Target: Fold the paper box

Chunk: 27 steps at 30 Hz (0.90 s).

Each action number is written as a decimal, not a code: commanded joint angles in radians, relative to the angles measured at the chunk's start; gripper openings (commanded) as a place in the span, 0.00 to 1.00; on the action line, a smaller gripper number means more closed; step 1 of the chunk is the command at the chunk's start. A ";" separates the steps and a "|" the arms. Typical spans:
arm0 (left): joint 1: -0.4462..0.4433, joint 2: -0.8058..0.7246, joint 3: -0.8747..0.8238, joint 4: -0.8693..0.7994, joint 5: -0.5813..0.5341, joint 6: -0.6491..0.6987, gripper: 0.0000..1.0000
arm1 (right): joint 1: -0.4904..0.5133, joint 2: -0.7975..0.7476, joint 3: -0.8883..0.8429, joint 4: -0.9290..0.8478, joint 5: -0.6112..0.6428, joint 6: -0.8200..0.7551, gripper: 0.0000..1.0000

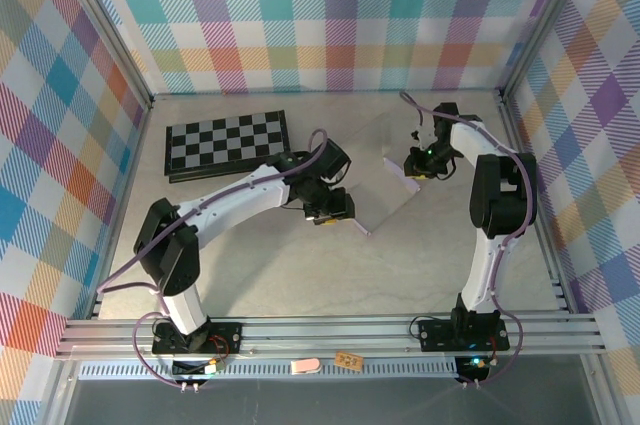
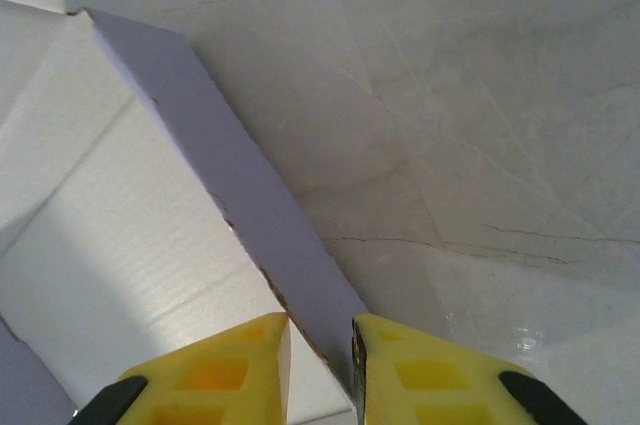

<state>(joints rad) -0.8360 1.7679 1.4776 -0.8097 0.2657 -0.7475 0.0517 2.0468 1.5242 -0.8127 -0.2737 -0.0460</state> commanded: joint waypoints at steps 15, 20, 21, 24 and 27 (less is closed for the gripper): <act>0.000 0.115 -0.032 0.084 -0.068 -0.020 0.46 | 0.028 -0.078 -0.150 0.073 -0.006 0.092 0.19; 0.048 0.112 -0.034 0.090 -0.101 0.025 0.46 | 0.035 -0.106 -0.212 0.120 -0.011 0.113 0.17; 0.057 0.112 -0.032 0.090 -0.101 0.030 0.46 | 0.038 -0.110 -0.215 0.123 -0.009 0.115 0.17; 0.080 0.108 -0.008 0.078 -0.106 0.057 0.47 | 0.045 -0.120 -0.213 0.127 -0.004 0.129 0.24; 0.111 0.108 0.014 0.075 -0.102 0.089 0.49 | 0.043 -0.163 -0.222 0.139 -0.010 0.157 0.30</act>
<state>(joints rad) -0.7494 1.8824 1.4544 -0.7273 0.1776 -0.7101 0.0891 1.9434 1.3128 -0.6930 -0.2703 0.0818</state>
